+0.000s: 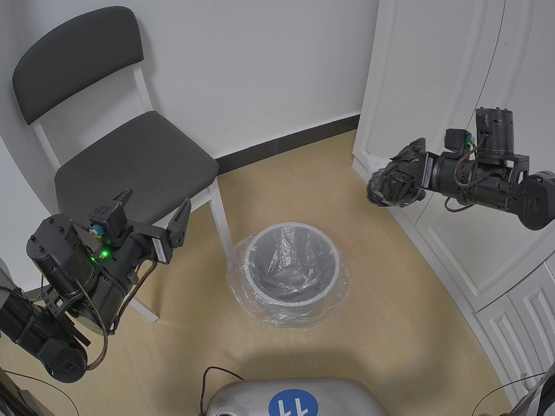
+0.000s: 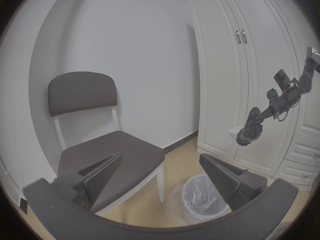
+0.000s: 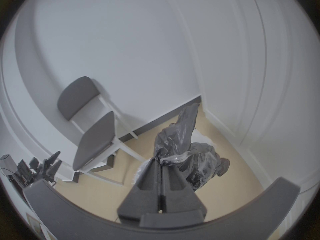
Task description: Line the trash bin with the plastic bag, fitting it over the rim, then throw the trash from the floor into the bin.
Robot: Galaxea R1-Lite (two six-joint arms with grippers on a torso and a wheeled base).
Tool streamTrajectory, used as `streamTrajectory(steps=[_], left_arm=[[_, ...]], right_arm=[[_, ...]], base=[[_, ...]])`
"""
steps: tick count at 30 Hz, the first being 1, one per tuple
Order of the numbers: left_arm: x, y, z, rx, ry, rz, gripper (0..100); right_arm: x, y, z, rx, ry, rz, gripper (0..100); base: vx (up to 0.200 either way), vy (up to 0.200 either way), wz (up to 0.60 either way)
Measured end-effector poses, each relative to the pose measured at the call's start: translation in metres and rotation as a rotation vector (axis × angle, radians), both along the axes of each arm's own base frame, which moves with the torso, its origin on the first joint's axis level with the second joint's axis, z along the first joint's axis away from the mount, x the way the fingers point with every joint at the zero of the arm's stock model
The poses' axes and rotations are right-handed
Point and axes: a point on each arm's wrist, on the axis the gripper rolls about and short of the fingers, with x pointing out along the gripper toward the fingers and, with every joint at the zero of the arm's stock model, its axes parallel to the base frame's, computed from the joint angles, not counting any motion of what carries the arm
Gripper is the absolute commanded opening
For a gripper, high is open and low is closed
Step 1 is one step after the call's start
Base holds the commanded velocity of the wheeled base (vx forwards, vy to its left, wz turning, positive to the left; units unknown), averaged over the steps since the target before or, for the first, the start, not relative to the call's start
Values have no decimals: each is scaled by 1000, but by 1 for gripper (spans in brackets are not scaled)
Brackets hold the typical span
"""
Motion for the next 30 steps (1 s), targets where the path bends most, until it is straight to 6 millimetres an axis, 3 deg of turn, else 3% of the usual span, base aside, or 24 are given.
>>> streamTrajectory(steps=[7, 19, 25, 30], left_arm=[[-4, 1, 7, -5, -25, -1, 100], [-16, 3, 17, 34, -73, -4, 100], [-24, 5, 25, 30, -102, -11, 100], [-29, 8, 30, 64, -134, -1, 100]], right_arm=[[5, 42, 5, 99, 16, 63, 0], [34, 90, 19, 450, 273, 22, 0], [53, 118, 2, 518, 366, 17, 0], [69, 142, -29, 525, 437, 11, 0]], base=[[0, 0, 0], [0, 0, 0], [0, 0, 0], [0, 0, 0]])
